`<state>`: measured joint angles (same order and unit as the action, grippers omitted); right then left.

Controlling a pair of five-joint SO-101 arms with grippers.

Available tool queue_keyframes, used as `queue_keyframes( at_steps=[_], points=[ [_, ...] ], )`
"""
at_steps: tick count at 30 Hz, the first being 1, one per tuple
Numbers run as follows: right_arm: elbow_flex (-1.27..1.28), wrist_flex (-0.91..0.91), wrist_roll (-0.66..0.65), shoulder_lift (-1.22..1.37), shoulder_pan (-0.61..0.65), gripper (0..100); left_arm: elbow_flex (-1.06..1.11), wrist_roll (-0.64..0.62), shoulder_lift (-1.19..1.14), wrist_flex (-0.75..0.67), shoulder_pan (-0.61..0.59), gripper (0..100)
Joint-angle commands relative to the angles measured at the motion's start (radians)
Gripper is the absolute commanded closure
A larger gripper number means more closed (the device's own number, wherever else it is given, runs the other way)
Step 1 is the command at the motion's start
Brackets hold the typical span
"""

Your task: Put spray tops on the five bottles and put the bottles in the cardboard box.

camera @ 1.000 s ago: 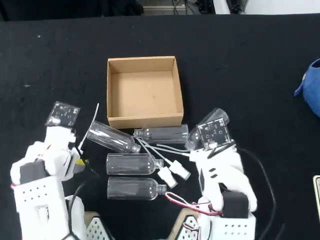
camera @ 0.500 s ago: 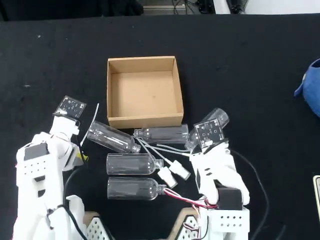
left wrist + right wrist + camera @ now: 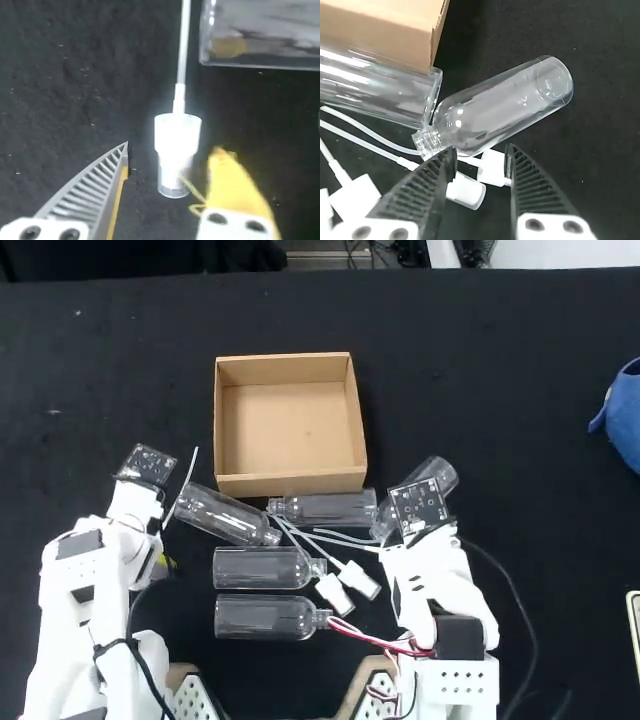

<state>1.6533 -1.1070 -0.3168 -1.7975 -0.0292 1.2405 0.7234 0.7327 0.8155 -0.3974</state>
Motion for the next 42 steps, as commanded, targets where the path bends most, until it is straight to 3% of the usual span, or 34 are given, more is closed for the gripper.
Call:
queue_keyframes(
  at_steps=[1, 6, 11, 18, 21, 24, 29, 35, 42],
  points=[
    [-0.004, 0.023, 0.006, -0.096, 0.015, 85.0, -0.012, 0.003, 0.006, -0.003, 0.007, 97],
    [-0.002, 0.023, 0.006, -0.096, 0.015, 85.0, -0.067, 0.002, 0.008, 0.029, 0.005, 97],
    [-0.002, 0.023, 0.006, -0.096, 0.015, 85.0, -0.280, -0.006, 0.008, 0.252, 0.004, 97],
    [-0.004, 0.025, 0.008, -0.096, 0.012, 85.0, -0.613, -0.204, 0.008, 0.451, -0.084, 97],
    [-0.004, 0.025, 0.008, -0.096, 0.012, 85.0, -0.647, -0.215, 0.006, 0.482, -0.081, 97],
    [-0.004, 0.025, 0.008, -0.096, 0.012, 85.0, -0.602, -0.132, -0.011, 0.471, -0.074, 95],
    [-0.004, 0.025, 0.008, -0.096, 0.012, 85.0, -0.441, 0.043, -0.087, 0.384, -0.039, 71],
    [-0.004, 0.025, 0.006, -0.096, 0.012, 85.0, -0.418, 0.112, -0.232, 0.255, -0.039, 76],
    [-0.004, 0.025, 0.006, -0.096, 0.012, 85.0, -0.415, 0.110, -0.393, 0.106, -0.048, 77]
  ],
)
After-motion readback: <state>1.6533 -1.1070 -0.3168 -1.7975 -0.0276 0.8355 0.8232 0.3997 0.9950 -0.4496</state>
